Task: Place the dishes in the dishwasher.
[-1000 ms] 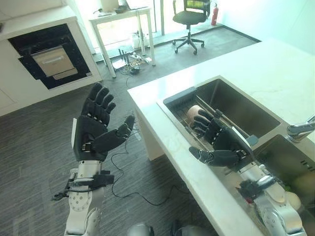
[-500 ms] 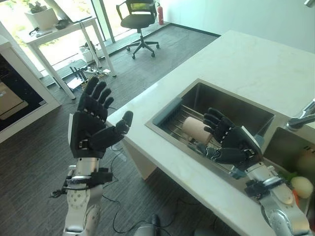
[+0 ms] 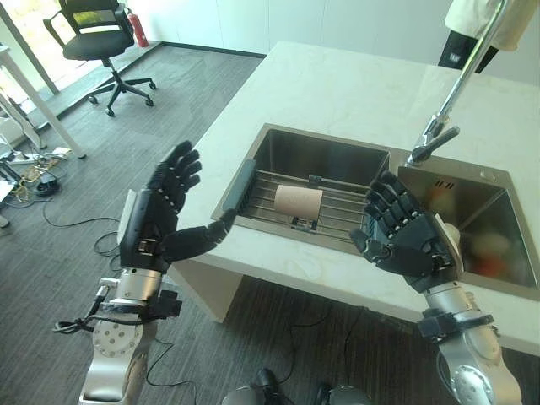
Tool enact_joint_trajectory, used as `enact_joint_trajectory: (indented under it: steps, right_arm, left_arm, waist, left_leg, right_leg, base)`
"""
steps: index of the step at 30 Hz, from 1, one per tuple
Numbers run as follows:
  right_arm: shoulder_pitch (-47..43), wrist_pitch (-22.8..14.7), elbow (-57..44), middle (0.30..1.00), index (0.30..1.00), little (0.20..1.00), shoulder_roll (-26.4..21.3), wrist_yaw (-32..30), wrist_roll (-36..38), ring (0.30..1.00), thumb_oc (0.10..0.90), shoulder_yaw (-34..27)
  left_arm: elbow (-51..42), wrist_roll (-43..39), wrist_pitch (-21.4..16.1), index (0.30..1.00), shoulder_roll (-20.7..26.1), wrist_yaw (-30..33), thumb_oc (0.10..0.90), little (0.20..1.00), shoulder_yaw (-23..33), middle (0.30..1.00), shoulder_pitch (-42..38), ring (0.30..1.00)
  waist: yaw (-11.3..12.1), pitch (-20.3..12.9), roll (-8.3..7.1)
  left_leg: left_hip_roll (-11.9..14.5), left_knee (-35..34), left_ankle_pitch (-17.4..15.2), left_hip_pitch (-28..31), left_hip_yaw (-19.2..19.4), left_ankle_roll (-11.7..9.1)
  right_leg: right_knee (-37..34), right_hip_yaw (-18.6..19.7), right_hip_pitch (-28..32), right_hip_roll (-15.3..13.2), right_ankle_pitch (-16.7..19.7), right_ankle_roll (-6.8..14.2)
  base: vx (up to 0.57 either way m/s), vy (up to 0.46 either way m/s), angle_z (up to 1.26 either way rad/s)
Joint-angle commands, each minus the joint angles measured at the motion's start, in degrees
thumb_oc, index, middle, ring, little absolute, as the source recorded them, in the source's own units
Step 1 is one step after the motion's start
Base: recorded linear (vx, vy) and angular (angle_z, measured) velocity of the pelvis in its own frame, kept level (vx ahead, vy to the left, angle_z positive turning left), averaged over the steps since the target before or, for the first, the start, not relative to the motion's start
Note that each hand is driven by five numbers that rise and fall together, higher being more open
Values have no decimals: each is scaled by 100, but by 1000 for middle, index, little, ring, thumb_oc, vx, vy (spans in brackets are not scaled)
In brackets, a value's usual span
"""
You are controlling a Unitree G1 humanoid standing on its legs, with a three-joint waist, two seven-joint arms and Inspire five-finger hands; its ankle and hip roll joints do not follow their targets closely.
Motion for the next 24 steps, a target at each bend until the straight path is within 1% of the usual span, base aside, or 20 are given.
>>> enact_joint_trajectory:
  steps: [1,2,3,4,5,7,8,9,13,15,17,19,22,24]
  right_arm:
    - [-673,-668,-367,900,900,900,-154,-87,244,900,800,-333]
    - [-703,-581,-379,900,900,900,-193,-31,144,900,800,-323]
    - [-728,-553,-360,900,900,900,-207,6,132,900,800,-312]
    - [-831,-454,-313,900,900,900,-242,104,94,900,800,-286]
    - [-963,-353,-219,900,900,900,-251,245,37,900,800,-239]
    - [-1017,-297,-172,900,900,900,-263,269,-20,900,800,-219]
    - [-1034,-270,-135,900,900,900,-282,299,21,900,800,-227]
    - [-1002,-251,-127,900,900,900,-319,342,54,900,800,-270]
    - [-906,-109,-145,900,900,900,-399,450,96,900,800,-450]
    - [-970,-42,-97,900,900,900,-422,425,16,900,800,-436]
    - [-1020,0,-58,900,900,900,-449,399,-1,900,800,-430]
    - [-1071,63,-4,900,900,900,-525,403,37,900,800,-451]
    - [-1064,166,32,900,900,900,-621,561,6,900,800,-502]
    - [-1069,173,78,900,900,900,-673,589,34,900,800,-521]
  left_arm:
    - [-502,272,-398,900,221,-209,800,900,-89,900,-669,900]
    - [-550,515,-185,900,261,-349,800,900,-193,900,-776,900]
    - [-540,549,-165,900,299,-351,800,900,-193,900,-790,900]
    - [-512,630,-235,900,412,-288,800,900,-145,900,-787,900]
    - [-478,526,-368,900,644,-243,800,900,64,900,-753,900]
    - [-395,639,-295,900,736,-267,800,900,151,900,-802,900]
    - [-247,783,-264,900,863,-209,800,900,129,900,-911,900]
    - [-115,729,-214,900,1029,-184,800,900,127,900,-1015,900]
    - [133,839,-3,900,1377,-270,800,900,149,900,-1315,900]
    - [419,905,161,900,1740,-320,800,900,116,900,-1596,900]
    - [627,887,266,900,1907,-378,800,900,117,900,-1720,900]
    - [964,952,404,900,2210,-425,800,900,144,900,-1824,900]
    - [1393,1000,520,900,2532,-619,800,900,196,900,-1838,900]
    - [1581,1212,498,900,2628,-692,800,900,191,900,-1830,900]
  waist:
    - [-22,-408,-10]
    - [56,-295,-73]
    - [57,-286,-69]
    - [79,-255,25]
    - [102,-320,247]
    - [58,-379,319]
    - [-5,-446,384]
    - [-86,-511,425]
    - [-235,-649,475]
    - [-291,-708,520]
    - [-314,-737,543]
    - [-325,-766,575]
    - [-333,-801,613]
    - [-336,-810,620]
  left_leg:
    - [248,237,136,856,-490,-397]
    - [149,502,756,620,-881,-569]
    - [128,463,709,555,-937,-535]
    - [140,237,447,468,-1079,-465]
    - [304,237,113,215,-1278,-457]
    - [306,237,-144,185,-1347,-396]
    - [327,237,-312,205,-1428,-388]
    - [357,237,-391,236,-1401,-413]
    - [373,237,-489,253,-1352,-435]
    - [361,237,-520,253,-1355,-426]
    - [356,237,-545,279,-1326,-409]
    - [339,237,-588,332,-1263,-368]
    - [316,237,-631,375,-1224,-322]
    - [309,237,-652,393,-1206,-300]
  right_leg:
    - [-382,196,296,211,105,435]
    - [-382,375,367,163,117,374]
    - [-382,444,355,167,123,385]
    - [-382,588,324,236,118,454]
    - [-382,755,211,358,89,527]
    - [-382,830,151,348,78,542]
    - [-382,811,123,350,74,560]
    - [-382,785,105,337,71,577]
    - [-382,756,107,315,53,623]
    - [-382,760,106,287,50,649]
    - [-382,767,116,276,40,659]
    - [-382,794,142,261,39,681]
    - [-382,823,162,237,43,702]
    - [-382,841,170,235,40,709]
  base:
    - [143,-247,-33]
    - [103,-180,-56]
    - [87,-43,-81]
    - [75,161,-70]
    - [88,217,-108]
    - [76,190,-112]
    - [55,163,-68]
    - [46,150,-34]
    - [64,111,-8]
    - [70,122,4]
    - [54,84,12]
    - [72,120,7]
    - [66,117,-10]
    - [46,78,-5]
